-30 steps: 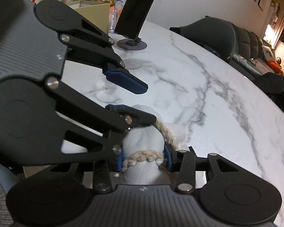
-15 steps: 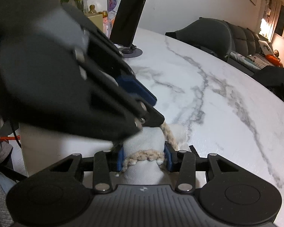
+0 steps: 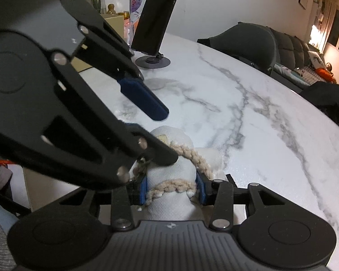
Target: Fold shopping bag
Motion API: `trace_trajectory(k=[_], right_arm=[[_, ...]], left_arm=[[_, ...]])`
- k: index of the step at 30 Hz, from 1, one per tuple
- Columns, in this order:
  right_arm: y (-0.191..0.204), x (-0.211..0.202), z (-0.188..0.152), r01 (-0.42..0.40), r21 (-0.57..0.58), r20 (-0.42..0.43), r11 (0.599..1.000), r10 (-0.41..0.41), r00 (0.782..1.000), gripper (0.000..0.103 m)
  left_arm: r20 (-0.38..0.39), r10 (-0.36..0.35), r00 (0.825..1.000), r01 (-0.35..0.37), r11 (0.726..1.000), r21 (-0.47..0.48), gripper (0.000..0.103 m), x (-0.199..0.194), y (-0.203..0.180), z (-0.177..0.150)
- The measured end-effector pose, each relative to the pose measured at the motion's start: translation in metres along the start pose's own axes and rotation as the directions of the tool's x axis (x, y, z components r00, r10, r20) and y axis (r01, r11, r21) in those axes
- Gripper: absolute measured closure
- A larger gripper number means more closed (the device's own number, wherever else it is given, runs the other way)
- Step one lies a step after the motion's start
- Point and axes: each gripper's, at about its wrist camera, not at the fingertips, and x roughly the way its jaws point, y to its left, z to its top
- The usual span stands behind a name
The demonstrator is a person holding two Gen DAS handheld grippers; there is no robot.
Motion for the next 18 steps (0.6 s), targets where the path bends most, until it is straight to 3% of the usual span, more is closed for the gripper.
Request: trace_trajectory(k=[2, 4, 6, 8, 18], right_arm=[[0.0, 0.0, 0.001, 0.001, -0.003, -0.005, 1.0, -0.001, 1.0, 0.061], [0.001, 0.001, 0.001, 0.003, -0.011, -0.009, 1.0, -0.003, 1.0, 0.061], [0.001, 0.001, 0.0, 0.004, -0.013, -0.004, 1.0, -0.004, 1.0, 0.061], [0.002, 0.001, -0.001, 0.011, -0.015, 0.0, 1.0, -0.011, 1.0, 0.061], [0.011, 0.001, -0.006, 0.057, -0.024, 0.038, 0.998, -0.056, 0.998, 0.061]], left_arm=[[0.033, 0.038, 0.999, -0.039, 0.999, 0.034, 0.075, -0.001, -0.008, -0.005], [0.091, 0.147, 0.985, -0.156, 0.982, 0.102, 0.08, 0.003, -0.025, -0.014], [0.121, 0.172, 0.978, -0.184, 0.979, 0.092, 0.09, 0.011, -0.03, -0.017], [0.147, 0.194, 0.97, -0.208, 0.975, 0.08, 0.09, 0.019, -0.035, -0.02], [0.178, 0.163, 0.97, -0.163, 0.986, -0.015, 0.09, 0.053, -0.031, -0.022]])
